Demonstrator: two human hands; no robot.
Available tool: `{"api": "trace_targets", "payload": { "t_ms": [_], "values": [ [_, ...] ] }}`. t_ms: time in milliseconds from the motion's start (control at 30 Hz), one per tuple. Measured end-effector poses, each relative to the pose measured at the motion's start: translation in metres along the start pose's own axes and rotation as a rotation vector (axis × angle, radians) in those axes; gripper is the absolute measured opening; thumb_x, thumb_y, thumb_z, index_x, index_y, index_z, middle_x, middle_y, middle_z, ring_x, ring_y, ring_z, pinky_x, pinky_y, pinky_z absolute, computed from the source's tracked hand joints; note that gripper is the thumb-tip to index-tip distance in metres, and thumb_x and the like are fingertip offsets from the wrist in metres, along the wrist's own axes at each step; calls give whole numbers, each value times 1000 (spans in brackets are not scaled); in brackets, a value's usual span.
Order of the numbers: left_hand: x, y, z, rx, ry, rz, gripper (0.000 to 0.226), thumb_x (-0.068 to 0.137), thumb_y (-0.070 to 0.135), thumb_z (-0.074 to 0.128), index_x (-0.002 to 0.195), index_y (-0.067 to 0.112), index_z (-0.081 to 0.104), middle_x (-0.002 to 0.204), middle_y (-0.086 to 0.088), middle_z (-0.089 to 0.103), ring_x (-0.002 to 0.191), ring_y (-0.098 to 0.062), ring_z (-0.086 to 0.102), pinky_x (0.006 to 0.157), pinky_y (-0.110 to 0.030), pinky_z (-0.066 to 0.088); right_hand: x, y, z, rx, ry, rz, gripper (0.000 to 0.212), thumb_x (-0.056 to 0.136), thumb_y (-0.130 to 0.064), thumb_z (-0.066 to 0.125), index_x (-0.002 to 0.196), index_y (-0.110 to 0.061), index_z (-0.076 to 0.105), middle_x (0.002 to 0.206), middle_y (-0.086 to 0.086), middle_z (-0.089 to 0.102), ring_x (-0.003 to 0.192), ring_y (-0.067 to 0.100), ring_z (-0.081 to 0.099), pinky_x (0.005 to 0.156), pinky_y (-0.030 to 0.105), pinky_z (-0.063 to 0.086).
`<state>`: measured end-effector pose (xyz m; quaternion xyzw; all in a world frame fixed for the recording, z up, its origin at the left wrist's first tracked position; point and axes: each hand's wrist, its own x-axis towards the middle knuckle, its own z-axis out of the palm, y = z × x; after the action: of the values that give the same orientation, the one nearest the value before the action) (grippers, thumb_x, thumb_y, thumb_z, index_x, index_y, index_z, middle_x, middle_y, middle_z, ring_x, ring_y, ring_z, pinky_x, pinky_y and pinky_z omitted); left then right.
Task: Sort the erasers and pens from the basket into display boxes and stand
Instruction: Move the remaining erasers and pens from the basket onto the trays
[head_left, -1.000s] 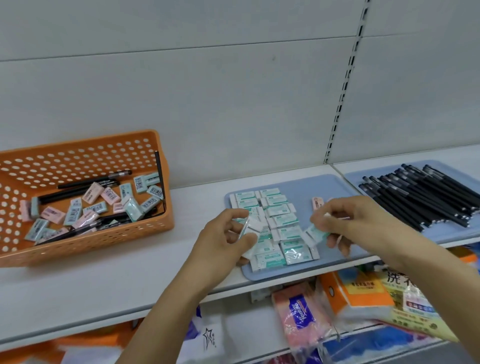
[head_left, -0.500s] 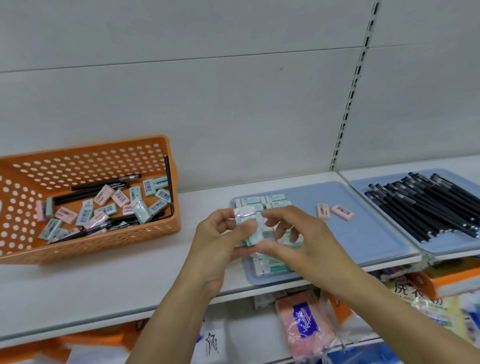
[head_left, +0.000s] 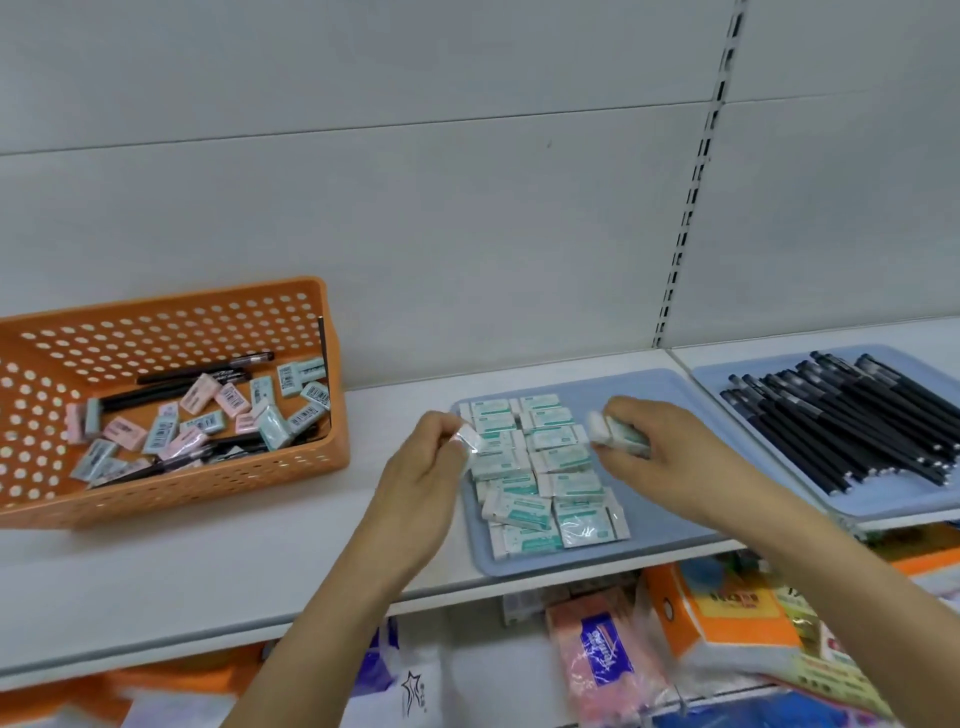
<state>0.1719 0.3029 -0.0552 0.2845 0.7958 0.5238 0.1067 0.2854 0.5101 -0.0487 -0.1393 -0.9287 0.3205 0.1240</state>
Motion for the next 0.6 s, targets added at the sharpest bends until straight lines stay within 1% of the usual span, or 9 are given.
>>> {"api": "trace_targets", "payload": {
  "t_ms": [33,100,167,233,333,400,500,567,600],
  "values": [
    [-3,-2,0,99,-53,8,18,102,19,36,97,22,53,91,11,64,74,8,56,59,-9,41,-2,2,-2,-53,-71,-23,20,91,-26,61,76,-27,49,67,-8,52,61,8,47,60,32,39],
    [-9,-6,1,212,-145,42,17,102,31,35,95,28,49,102,13,65,84,5,58,68,-14,46,-9,2,-3,-126,-187,-29,16,87,-36,66,78,-31,55,74,-18,60,70,2,54,64,25,42],
    [-12,-9,1,214,-255,22,15,96,49,46,98,35,51,112,20,64,95,6,60,79,-19,52,-17,2,-3,-184,-251,-2,14,81,-48,70,84,-37,61,80,-28,62,78,-6,56,68,20,46],
    [-12,-14,2,354,-305,22,25,87,58,57,101,38,52,114,23,62,99,3,60,82,-28,55,-21,3,-1,-223,-248,1,14,80,-52,69,89,-43,64,88,-30,63,85,-9,55,75,21,47],
    [-12,-14,5,540,-235,74,17,88,50,60,94,36,52,113,19,63,98,-1,59,81,-32,53,-20,-2,0,-433,-235,-94,16,87,-44,62,102,-45,64,106,-25,65,100,-1,55,82,24,47],
    [-12,-12,7,592,-216,106,15,89,49,59,95,40,49,116,20,62,97,-1,56,80,-27,51,-18,-6,0,-624,-244,-192,28,90,-35,53,115,-46,59,115,-20,62,107,4,55,79,24,44],
    [-11,-10,8,659,-227,107,29,89,55,56,115,43,50,124,22,56,96,1,50,76,-20,42,-18,-8,3,-778,-267,-256,38,91,-29,46,126,-43,52,116,-13,61,106,8,56,70,26,38],
    [-11,-10,10,684,-218,96,31,88,60,55,113,42,51,120,20,58,93,0,49,75,-21,43,-18,-7,6,-808,-261,-279,38,91,-29,45,126,-39,51,113,-10,61,101,10,58,65,27,36],
    [-10,-10,10,689,-206,92,30,86,61,55,107,40,51,115,19,60,91,-1,51,74,-22,44,-18,-5,7,-790,-247,-279,34,92,-34,45,125,-40,51,112,-11,62,100,9,58,66,27,39]
  ]
}}
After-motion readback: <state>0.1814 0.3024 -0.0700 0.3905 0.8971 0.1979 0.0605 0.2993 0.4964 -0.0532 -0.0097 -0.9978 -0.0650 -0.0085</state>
